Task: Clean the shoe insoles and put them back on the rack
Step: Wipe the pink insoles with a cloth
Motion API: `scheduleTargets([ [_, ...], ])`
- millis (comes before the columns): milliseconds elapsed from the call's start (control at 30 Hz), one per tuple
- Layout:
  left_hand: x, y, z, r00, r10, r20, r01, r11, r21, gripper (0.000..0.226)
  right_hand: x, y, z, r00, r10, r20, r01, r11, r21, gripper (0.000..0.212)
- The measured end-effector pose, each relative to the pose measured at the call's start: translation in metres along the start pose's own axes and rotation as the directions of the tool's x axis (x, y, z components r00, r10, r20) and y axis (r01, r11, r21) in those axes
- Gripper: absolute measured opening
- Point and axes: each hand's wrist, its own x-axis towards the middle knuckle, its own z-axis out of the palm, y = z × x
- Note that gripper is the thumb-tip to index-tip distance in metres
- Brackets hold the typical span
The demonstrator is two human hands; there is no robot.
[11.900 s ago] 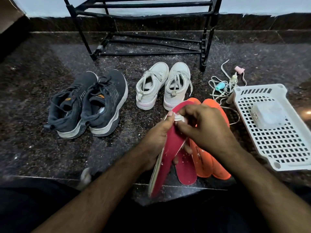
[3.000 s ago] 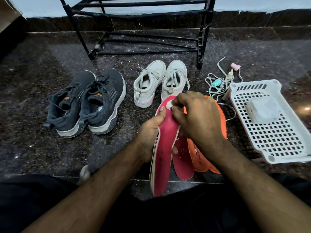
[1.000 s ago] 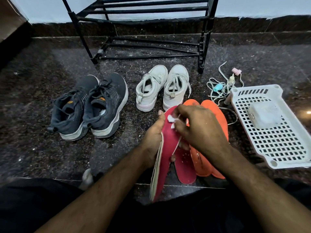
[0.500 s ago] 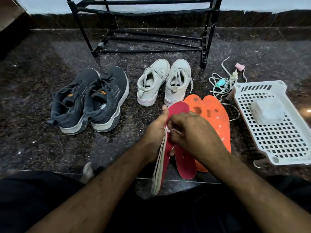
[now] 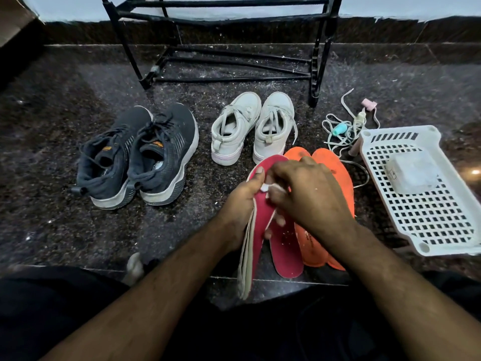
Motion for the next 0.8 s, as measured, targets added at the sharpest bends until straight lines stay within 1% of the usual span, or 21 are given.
scheduleTargets([
  [33,0.000,-0.001,-0.001,1.000,0.002,-0.019,-0.002,1.000,0.027,0.058,0.005,0.005,-0.003,0.998,0.042,-0.043,-0.043,0.999,-0.012,0.013],
  [100,-0.001,-0.001,-0.001,1.000,-0.003,-0.027,0.005,0.998,0.055,0.058,0.009,0.011,-0.007,0.990,0.099,-0.096,-0.096,0.995,0.031,0.013],
  [133,-0.001,0.000,-0.001,1.000,-0.007,-0.016,0.008,0.999,0.045,0.058,0.007,0.010,-0.008,0.993,0.090,-0.077,-0.084,0.993,0.080,0.013],
  [200,-0.001,0.001,0.000,1.000,-0.028,0.007,0.028,1.000,-0.008,0.060,-0.004,0.002,-0.006,1.000,0.006,0.029,-0.011,0.984,0.179,0.014],
  [233,-0.001,0.002,0.001,0.999,-0.031,0.005,0.031,0.999,-0.031,0.061,-0.010,-0.003,-0.003,0.996,-0.030,0.086,0.013,0.980,0.197,0.014],
  [267,0.001,0.000,0.000,1.000,-0.024,-0.007,0.023,0.999,-0.033,0.060,-0.012,-0.006,0.000,0.991,-0.047,0.122,0.025,0.984,0.174,0.013],
  [300,0.002,-0.002,0.000,1.000,-0.013,-0.021,0.013,1.000,-0.011,0.060,-0.011,-0.005,0.001,0.992,-0.040,0.119,0.025,0.992,0.128,0.013],
  [400,0.003,-0.008,-0.002,0.998,0.016,-0.056,-0.011,0.996,0.089,0.064,0.006,0.012,-0.003,0.996,0.085,0.008,-0.084,0.996,-0.032,0.014],
  [433,0.003,-0.008,-0.002,0.998,0.023,-0.065,-0.017,0.996,0.093,0.065,0.010,0.018,-0.006,0.993,0.111,-0.033,-0.113,0.993,-0.042,0.015],
  [467,0.004,-0.007,-0.004,0.997,0.028,-0.070,-0.023,0.997,0.076,0.065,0.011,0.020,-0.009,0.992,0.118,-0.049,-0.118,0.993,-0.003,0.015],
  [533,0.004,-0.004,-0.004,0.998,0.023,-0.064,-0.020,0.999,0.042,0.068,0.003,0.012,-0.010,0.999,0.039,-0.007,-0.037,0.993,0.111,0.013],
  [567,0.006,-0.005,-0.004,0.999,0.015,-0.051,-0.013,0.999,0.036,0.072,-0.003,0.004,-0.007,0.999,-0.024,0.041,0.019,0.992,0.126,0.010],
  [600,0.007,-0.007,-0.004,0.999,0.011,-0.038,-0.010,0.999,0.039,0.075,-0.008,-0.003,-0.003,0.994,-0.068,0.083,0.059,0.993,0.099,0.008],
  [633,0.007,-0.009,-0.004,0.999,0.016,-0.036,-0.014,0.999,0.050,0.075,-0.008,-0.004,0.002,0.992,-0.072,0.107,0.067,0.996,0.053,0.008],
  [667,0.008,-0.010,-0.004,0.999,0.023,-0.044,-0.020,0.997,0.070,0.072,-0.004,0.000,0.003,0.994,-0.040,0.099,0.040,0.999,0.005,0.009],
  [733,0.007,-0.011,-0.005,0.998,0.040,-0.054,-0.035,0.994,0.099,0.069,0.008,0.012,-0.002,0.998,0.053,0.021,-0.051,0.997,-0.066,0.012],
  [800,0.005,-0.009,-0.005,0.998,0.052,-0.048,-0.046,0.993,0.111,0.070,0.015,0.022,-0.010,0.992,0.094,-0.087,-0.101,0.992,-0.081,0.012],
])
